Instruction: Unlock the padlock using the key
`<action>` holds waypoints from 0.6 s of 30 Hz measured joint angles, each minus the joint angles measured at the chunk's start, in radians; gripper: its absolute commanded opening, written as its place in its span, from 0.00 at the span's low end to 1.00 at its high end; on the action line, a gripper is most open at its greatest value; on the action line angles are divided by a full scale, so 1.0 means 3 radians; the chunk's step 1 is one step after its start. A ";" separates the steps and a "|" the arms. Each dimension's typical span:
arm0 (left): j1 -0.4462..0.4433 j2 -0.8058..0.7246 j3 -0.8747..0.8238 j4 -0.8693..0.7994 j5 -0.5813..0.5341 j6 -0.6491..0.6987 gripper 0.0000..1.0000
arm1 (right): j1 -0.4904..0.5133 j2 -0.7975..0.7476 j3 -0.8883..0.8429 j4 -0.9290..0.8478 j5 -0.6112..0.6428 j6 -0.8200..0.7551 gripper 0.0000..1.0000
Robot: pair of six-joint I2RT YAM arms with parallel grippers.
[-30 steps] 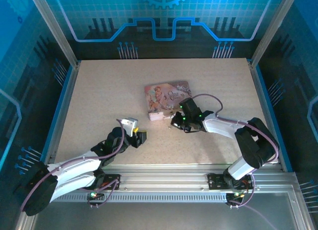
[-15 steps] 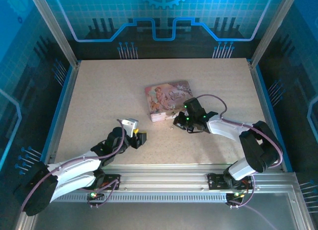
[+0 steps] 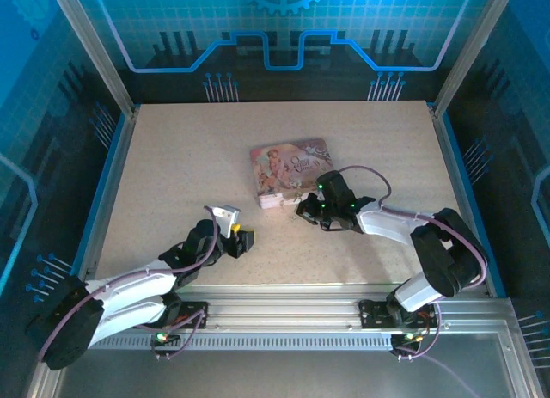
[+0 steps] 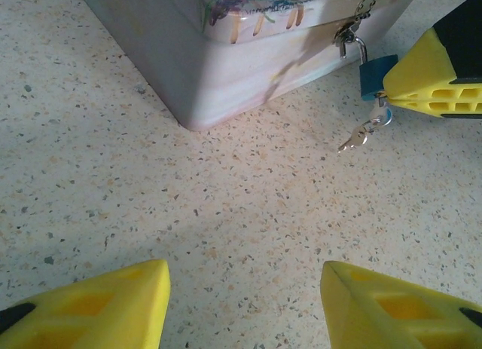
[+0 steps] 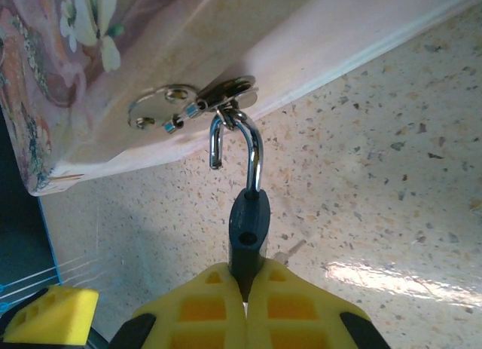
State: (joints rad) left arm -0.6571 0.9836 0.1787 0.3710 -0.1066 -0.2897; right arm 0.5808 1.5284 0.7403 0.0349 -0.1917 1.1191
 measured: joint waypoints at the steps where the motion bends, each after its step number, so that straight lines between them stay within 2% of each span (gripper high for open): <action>1: 0.0000 0.0000 0.0000 0.0000 0.0000 0.0000 0.56 | 0.0004 0.0000 -0.0005 0.0010 0.0009 0.0034 0.00; 18: 0.0003 -0.0247 0.0000 -0.0031 0.0028 0.0003 0.56 | 0.0050 -0.0116 -0.0135 0.0117 0.0388 0.0656 0.00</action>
State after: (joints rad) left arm -0.6563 0.9096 0.1787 0.3618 -0.0982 -0.2890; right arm 0.5957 1.4937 0.6998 0.0700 -0.0753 1.3159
